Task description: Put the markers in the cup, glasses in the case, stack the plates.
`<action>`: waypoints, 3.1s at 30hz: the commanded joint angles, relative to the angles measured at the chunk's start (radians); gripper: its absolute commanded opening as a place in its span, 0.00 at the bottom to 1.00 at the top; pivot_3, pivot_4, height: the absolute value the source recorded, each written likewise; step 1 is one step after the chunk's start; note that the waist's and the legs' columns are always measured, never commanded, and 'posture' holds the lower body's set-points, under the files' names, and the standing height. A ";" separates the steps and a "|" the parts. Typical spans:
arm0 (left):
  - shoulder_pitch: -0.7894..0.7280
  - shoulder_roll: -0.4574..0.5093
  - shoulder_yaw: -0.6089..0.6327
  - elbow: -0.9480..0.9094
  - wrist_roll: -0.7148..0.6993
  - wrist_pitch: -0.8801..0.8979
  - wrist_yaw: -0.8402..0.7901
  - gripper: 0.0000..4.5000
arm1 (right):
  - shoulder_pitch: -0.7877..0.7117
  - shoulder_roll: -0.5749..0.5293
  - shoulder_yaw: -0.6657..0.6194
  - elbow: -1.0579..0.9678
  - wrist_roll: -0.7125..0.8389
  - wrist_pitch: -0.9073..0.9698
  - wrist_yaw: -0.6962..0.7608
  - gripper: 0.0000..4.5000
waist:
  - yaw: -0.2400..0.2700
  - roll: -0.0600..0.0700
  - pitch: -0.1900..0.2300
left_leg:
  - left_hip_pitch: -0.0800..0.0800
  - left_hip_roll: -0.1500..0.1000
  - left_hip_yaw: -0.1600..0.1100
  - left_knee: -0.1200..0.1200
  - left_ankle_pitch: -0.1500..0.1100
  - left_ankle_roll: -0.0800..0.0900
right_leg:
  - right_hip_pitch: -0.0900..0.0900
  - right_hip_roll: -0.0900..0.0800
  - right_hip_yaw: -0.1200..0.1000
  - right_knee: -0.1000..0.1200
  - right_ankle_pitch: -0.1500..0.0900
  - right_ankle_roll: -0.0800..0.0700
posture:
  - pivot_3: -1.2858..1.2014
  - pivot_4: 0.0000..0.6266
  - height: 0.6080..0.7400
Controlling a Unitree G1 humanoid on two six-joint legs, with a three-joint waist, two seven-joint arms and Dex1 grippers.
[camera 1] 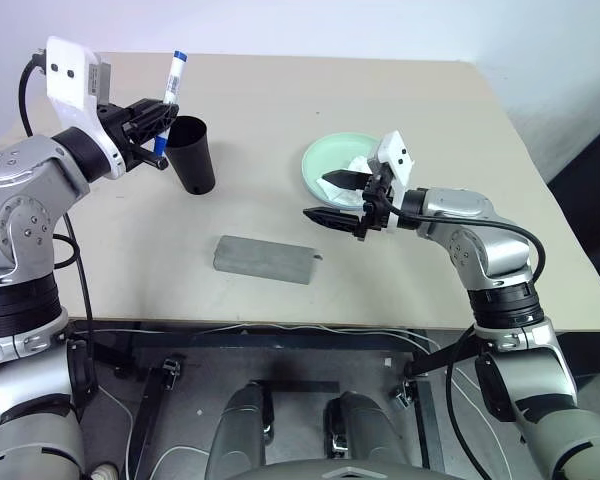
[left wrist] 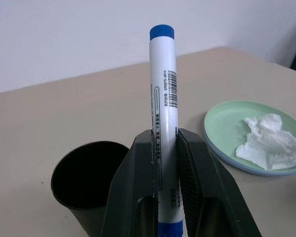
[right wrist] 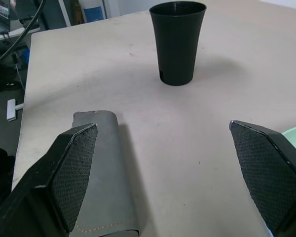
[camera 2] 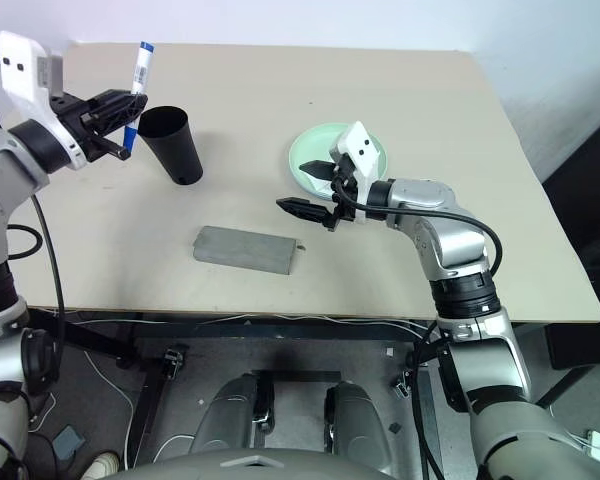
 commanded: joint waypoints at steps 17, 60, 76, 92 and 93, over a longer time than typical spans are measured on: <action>-0.013 0.008 0.010 -0.007 0.004 -0.055 0.019 0.06 | -0.081 -0.004 -0.067 -0.014 0.045 -0.042 -0.045 1.00 | 0.001 0.000 0.000 | 0.000 0.000 0.000 0.001 0.000 0.000 | 0.001 0.000 0.000 0.000 0.000 0.001 | 0.52 0.24 0.55; -0.219 -0.181 0.015 0.811 0.203 -1.080 -0.017 0.06 | -0.055 0.020 -0.037 -0.008 0.025 -0.102 -0.073 1.00 | 0.002 0.000 0.000 | 0.000 0.000 0.003 0.004 0.001 0.002 | 0.001 0.000 0.000 0.001 0.002 0.004 | 0.52 0.24 0.55; -0.227 -0.214 -0.002 1.118 0.252 -1.304 -0.093 0.06 | -0.034 0.004 -0.031 -0.011 -0.014 -0.119 -0.085 1.00 | 0.001 0.000 0.000 | -0.001 0.000 0.003 0.004 0.001 0.003 | 0.000 0.000 0.000 0.001 0.003 0.005 | 0.52 0.24 0.55; -0.240 -0.210 0.020 1.065 0.188 -1.272 -0.172 0.06 | -0.033 0.000 -0.031 -0.014 -0.014 -0.117 -0.083 1.00 | 0.001 0.000 0.000 | -0.001 0.000 0.003 0.005 0.001 0.004 | 0.000 0.000 0.000 0.001 0.003 0.005 | 0.52 0.24 0.55; -0.233 -0.207 0.017 1.036 0.183 -1.255 -0.176 0.06 | -0.033 -0.001 -0.031 -0.014 -0.014 -0.117 -0.083 1.00 | 0.001 0.000 0.000 | -0.001 0.000 0.003 0.005 0.001 0.004 | 0.000 0.000 0.000 0.001 0.003 0.005 | 0.52 0.24 0.55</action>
